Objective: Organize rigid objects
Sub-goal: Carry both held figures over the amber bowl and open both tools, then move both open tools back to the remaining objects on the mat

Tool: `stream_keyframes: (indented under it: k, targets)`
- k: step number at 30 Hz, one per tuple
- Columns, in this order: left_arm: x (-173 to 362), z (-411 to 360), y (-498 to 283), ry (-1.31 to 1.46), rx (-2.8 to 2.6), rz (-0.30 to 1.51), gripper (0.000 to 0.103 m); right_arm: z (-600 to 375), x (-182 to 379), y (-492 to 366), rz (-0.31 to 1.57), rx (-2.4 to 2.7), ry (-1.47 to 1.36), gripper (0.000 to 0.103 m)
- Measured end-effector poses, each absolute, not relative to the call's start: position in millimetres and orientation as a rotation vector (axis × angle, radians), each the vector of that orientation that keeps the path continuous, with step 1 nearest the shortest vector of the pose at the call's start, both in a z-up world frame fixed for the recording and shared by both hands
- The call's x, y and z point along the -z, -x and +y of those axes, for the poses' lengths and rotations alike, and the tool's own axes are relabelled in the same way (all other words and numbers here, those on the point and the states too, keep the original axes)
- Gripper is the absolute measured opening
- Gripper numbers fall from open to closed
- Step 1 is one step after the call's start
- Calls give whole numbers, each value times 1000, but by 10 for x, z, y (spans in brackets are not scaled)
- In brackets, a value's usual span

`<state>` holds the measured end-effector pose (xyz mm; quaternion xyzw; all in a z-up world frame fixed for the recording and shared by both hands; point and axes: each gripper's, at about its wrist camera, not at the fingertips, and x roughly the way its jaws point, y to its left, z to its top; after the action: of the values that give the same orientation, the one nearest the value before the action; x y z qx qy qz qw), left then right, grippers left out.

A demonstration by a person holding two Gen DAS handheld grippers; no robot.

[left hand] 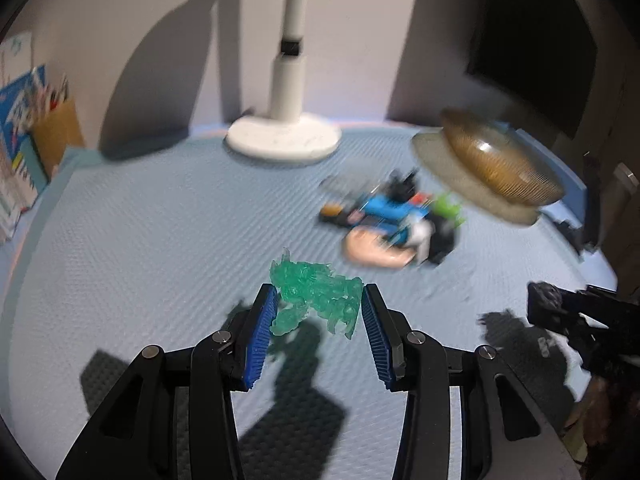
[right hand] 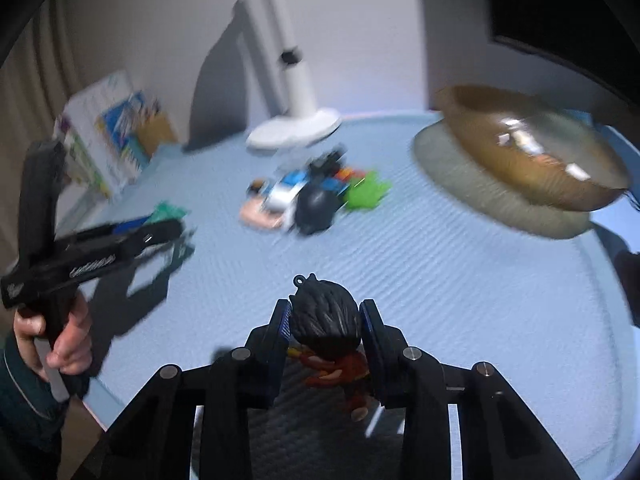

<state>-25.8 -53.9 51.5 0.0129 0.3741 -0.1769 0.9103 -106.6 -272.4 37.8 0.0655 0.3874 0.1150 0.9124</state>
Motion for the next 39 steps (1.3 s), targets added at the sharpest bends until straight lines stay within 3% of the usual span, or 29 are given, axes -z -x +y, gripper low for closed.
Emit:
stream_keyframes:
  k: [7, 14, 27, 29, 31, 34, 39]
  targets:
    - [-1335, -1353, -98, -55, 501, 665, 41, -3621, -1089, 948, 655, -22, -218, 34]
    - [-1573, -2385, -545, -119, 574, 684, 41, -4209, -1574, 592, 682, 142, -246, 34]
    - [-1005, -3203, -870, -106, 656, 868, 43, -4616, -966, 76, 921, 222, -322, 34]
    - [-1015, -3173, -875, -94, 670, 877, 56, -4651, -992, 75, 905, 235, -323, 35]
    - [-1092, -3061, -847, -72, 663, 857, 82, -4681, -1060, 145, 863, 231, -347, 42]
    - [-1255, -2763, -741, -45, 623, 782, 82, -4678, -1174, 305, 790, 230, -368, 61]
    - [-1464, -2105, -539, 28, 548, 734, 82, -4449, -1301, 498, 742, 158, -364, 61]
